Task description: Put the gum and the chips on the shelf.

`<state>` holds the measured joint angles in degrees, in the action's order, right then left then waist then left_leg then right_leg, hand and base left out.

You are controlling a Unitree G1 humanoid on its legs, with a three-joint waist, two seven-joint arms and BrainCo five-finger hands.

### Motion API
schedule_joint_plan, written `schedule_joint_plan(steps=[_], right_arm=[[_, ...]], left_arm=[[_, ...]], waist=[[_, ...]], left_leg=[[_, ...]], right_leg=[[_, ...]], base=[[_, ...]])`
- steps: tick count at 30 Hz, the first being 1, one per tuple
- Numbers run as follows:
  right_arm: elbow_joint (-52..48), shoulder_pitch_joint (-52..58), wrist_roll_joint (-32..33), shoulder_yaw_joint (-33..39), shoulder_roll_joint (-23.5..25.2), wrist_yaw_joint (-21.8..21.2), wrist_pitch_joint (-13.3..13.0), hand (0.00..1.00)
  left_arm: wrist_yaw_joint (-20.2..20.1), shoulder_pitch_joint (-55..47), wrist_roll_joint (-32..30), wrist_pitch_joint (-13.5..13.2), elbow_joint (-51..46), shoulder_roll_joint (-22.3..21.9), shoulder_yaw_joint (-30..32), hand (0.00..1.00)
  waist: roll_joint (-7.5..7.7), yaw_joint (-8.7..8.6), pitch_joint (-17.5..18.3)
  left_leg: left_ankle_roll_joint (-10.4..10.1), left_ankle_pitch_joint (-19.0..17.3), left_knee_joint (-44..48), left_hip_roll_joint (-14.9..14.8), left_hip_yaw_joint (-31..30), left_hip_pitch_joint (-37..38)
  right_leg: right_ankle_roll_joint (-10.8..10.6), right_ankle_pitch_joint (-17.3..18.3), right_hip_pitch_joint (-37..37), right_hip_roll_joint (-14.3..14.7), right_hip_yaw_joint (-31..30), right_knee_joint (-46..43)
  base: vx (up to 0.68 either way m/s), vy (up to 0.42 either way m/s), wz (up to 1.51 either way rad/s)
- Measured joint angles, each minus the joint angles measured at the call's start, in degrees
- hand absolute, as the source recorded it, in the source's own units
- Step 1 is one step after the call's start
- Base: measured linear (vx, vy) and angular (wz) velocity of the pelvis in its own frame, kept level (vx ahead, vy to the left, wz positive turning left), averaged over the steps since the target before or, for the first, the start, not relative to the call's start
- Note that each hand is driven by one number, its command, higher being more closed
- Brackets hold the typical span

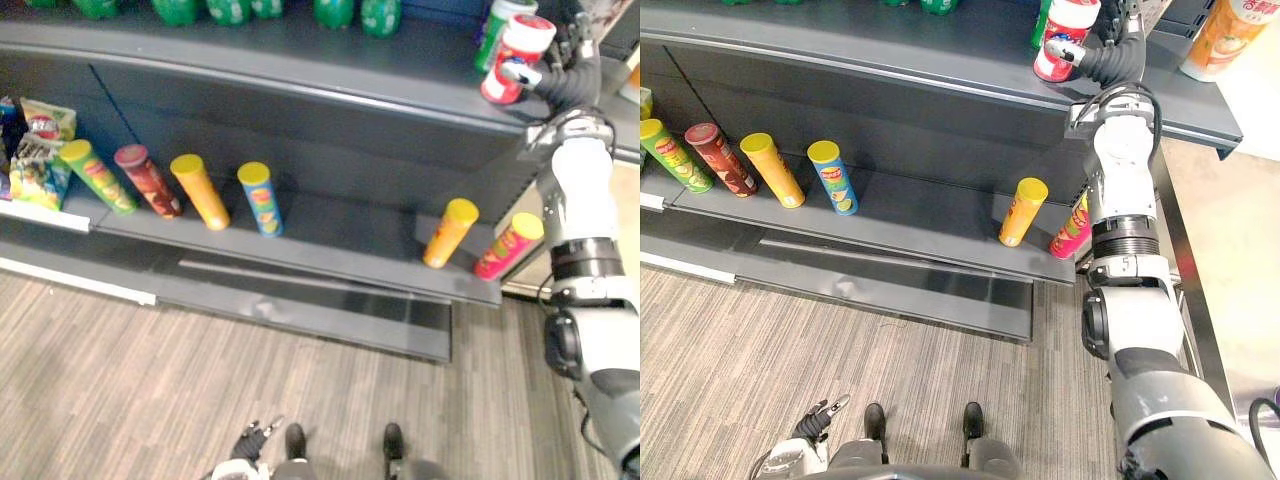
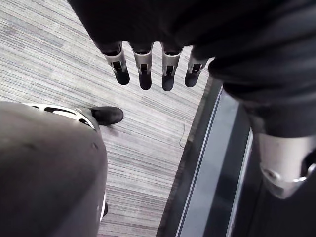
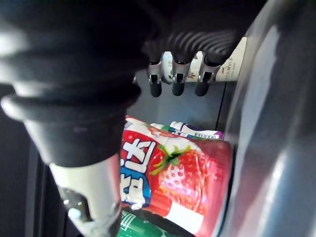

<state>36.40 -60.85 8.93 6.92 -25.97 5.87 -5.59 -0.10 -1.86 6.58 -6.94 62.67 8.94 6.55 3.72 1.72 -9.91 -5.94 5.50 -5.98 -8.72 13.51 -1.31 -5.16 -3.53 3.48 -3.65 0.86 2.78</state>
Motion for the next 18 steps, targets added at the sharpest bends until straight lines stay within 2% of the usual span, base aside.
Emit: schedule_joint_plan(steps=[10, 15, 18], right_arm=[[-7.10, 5.77, 0.13, 0.15, -0.02, 0.66, 0.30, 0.00], [-15.97, 7.78, 0.53, 2.83, -0.11, 1.25, 0.15, 0.00], [-22.49, 9.01, 0.72, 3.96, -0.73, 1.61, -1.17, 0.00]], left_arm=[[-0.04, -0.20, -0.11, 0.05, -0.01, 0.02, 0.46, 0.00], [-0.04, -0.68, -0.27, 0.05, -0.23, 0.04, 0.68, 0.00], [-0.03, -0.91, -0.57, 0.08, -0.49, 0.07, 0.72, 0.00]], waist=[[0.25, -0.13, 0.17], [0.38, -0.50, 0.27], [0.68, -0.64, 0.79]], left_leg=[[-0.03, -0.03, 0.00, 0.00, 0.17, 0.55], [-0.06, -0.08, 0.00, -0.01, 0.41, 0.63], [-0.09, -0.10, 0.00, -0.03, 0.75, 0.80]], right_leg=[[-0.09, -0.12, -0.54, 0.00, -0.24, 0.14], [-0.04, -0.18, -0.53, 0.01, -0.41, 0.24], [-0.03, -0.19, -0.54, 0.03, -0.65, 0.25]], base=[[0.00, 0.000, 0.00], [0.01, -0.001, -0.01], [0.02, -0.003, -0.04]])
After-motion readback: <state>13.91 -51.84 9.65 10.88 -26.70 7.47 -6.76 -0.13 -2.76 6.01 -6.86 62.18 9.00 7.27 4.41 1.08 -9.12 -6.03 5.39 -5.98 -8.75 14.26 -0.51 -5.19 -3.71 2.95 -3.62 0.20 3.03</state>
